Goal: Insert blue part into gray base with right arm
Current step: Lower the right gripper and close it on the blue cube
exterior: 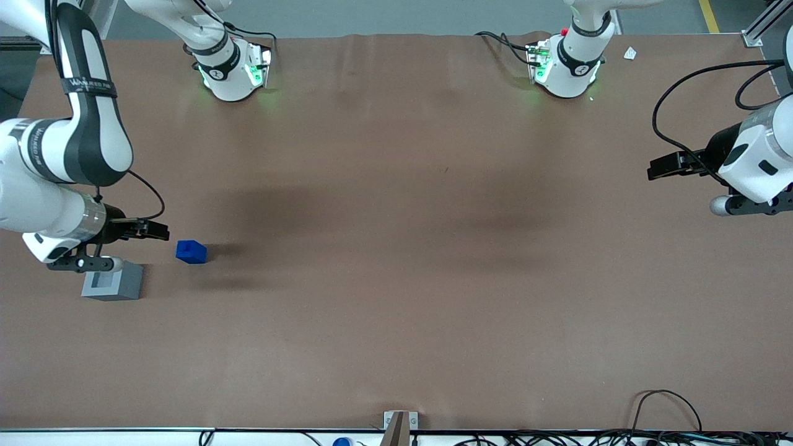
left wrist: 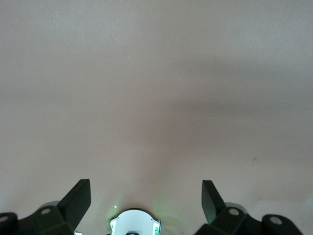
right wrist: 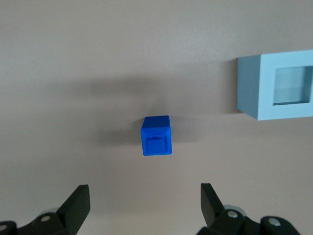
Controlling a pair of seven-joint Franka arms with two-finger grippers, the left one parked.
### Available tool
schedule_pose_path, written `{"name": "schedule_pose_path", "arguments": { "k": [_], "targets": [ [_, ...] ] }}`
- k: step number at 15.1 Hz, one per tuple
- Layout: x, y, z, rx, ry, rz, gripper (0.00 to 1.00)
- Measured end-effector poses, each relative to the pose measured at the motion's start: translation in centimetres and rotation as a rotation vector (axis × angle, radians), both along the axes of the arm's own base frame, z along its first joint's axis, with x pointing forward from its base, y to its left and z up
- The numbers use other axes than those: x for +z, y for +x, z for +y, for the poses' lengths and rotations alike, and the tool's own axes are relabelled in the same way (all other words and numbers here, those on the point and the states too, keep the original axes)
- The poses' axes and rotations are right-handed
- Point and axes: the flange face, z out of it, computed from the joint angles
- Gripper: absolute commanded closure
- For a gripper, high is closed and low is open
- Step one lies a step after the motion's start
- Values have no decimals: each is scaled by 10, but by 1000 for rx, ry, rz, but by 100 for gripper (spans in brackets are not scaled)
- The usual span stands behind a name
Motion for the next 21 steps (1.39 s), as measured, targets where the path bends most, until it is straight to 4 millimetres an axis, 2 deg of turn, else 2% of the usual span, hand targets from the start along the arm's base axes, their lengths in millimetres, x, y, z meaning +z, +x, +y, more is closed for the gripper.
{"name": "schedule_pose_path", "arguments": {
  "k": [9, 14, 17, 18, 21],
  "targets": [
    [-83, 8, -14, 7, -7, 26, 5],
    [-113, 9, -13, 1, 4, 30, 7],
    [-129, 3, 0, 22, 5, 18, 9],
    [-133, 0, 3, 26, 5, 18, 12],
    [-144, -8, 4, 33, 4, 27, 39]
  ]
}}
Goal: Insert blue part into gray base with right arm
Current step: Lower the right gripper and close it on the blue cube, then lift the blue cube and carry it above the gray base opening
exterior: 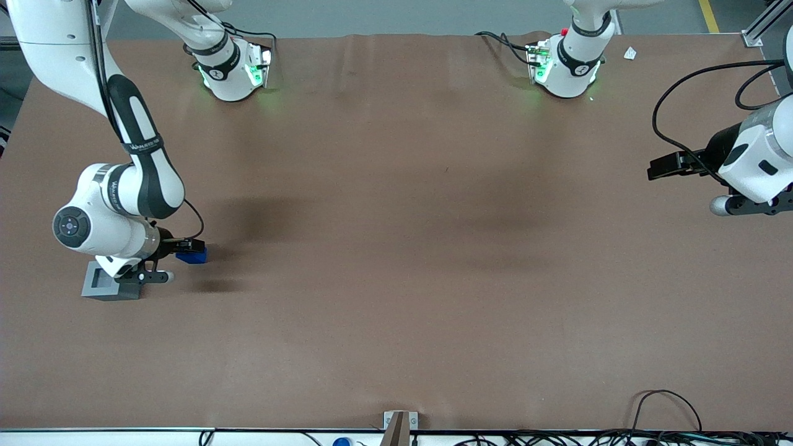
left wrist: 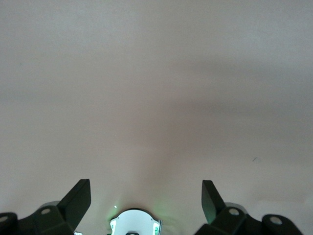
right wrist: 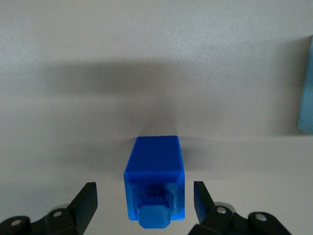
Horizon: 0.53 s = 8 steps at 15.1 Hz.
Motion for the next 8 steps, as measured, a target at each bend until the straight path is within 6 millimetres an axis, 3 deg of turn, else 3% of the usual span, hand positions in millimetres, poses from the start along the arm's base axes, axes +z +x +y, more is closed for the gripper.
{"name": "schedule_pose_path", "arguments": {
  "k": [5, 8],
  "targets": [
    [-2, -2, -3, 3, -1, -2, 84],
    [0, 2, -6, -1, -5, -30, 91]
  ]
}}
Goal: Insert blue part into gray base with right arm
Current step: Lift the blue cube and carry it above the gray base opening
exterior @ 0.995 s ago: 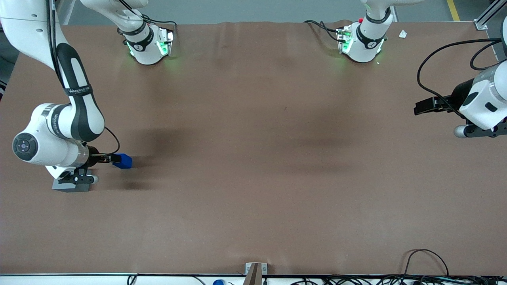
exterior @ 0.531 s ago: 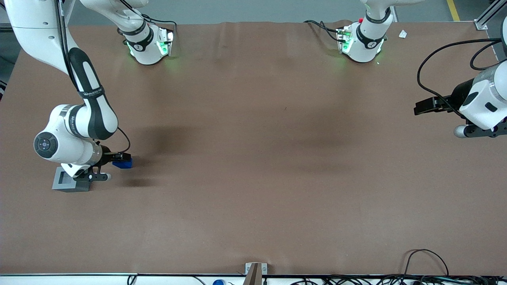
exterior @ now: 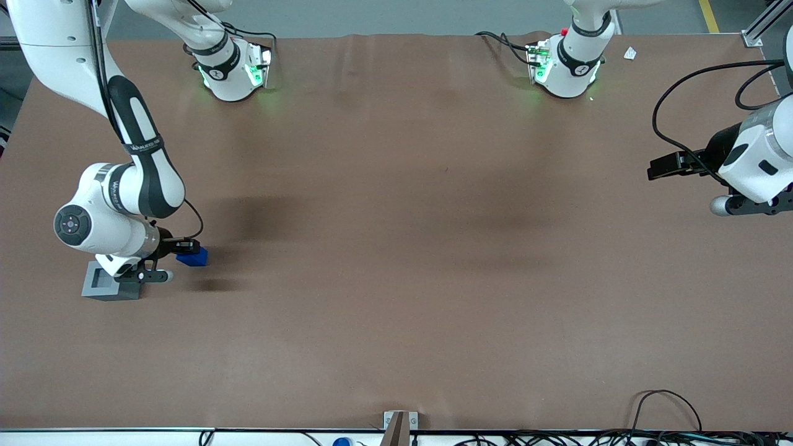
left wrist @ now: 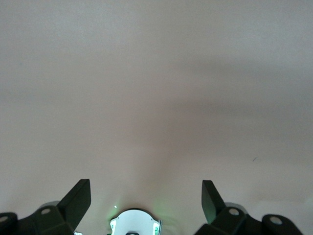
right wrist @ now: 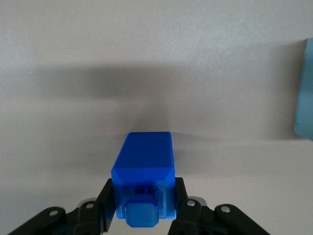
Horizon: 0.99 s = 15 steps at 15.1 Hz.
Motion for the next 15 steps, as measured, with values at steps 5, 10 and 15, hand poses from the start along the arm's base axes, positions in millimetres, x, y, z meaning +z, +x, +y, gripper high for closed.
{"name": "schedule_pose_path", "arguments": {
  "k": [5, 10, 15],
  "targets": [
    [31, 21, -38, -5, 0, -48, 97],
    [117, 49, -68, -18, 24, -2, 98],
    [132, 45, -117, -44, 17, -15, 99]
  ]
}}
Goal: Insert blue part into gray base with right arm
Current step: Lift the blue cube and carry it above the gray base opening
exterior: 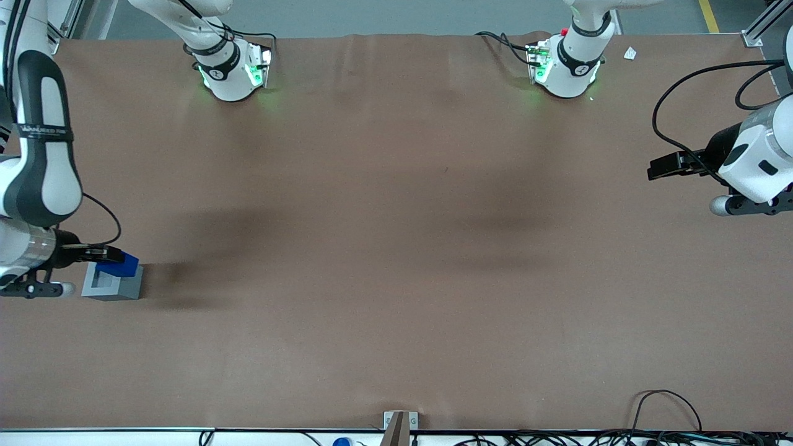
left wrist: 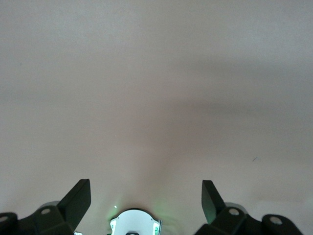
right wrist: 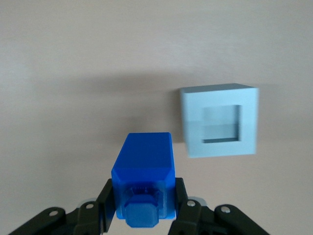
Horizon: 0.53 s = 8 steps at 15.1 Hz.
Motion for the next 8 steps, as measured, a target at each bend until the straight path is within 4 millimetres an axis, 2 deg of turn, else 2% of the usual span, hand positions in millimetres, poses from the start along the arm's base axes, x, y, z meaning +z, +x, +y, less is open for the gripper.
{"name": "schedule_pose_path", "arguments": {
  "k": [2, 3, 5, 8],
  "targets": [
    [-1, -4, -19, -9, 1, -1, 99],
    [-2, -3, -22, -5, 1, -2, 100],
    [-2, 3, -27, 19, -2, -12, 100],
    [-9, 12, -47, 32, -7, -22, 100]
  ]
}}
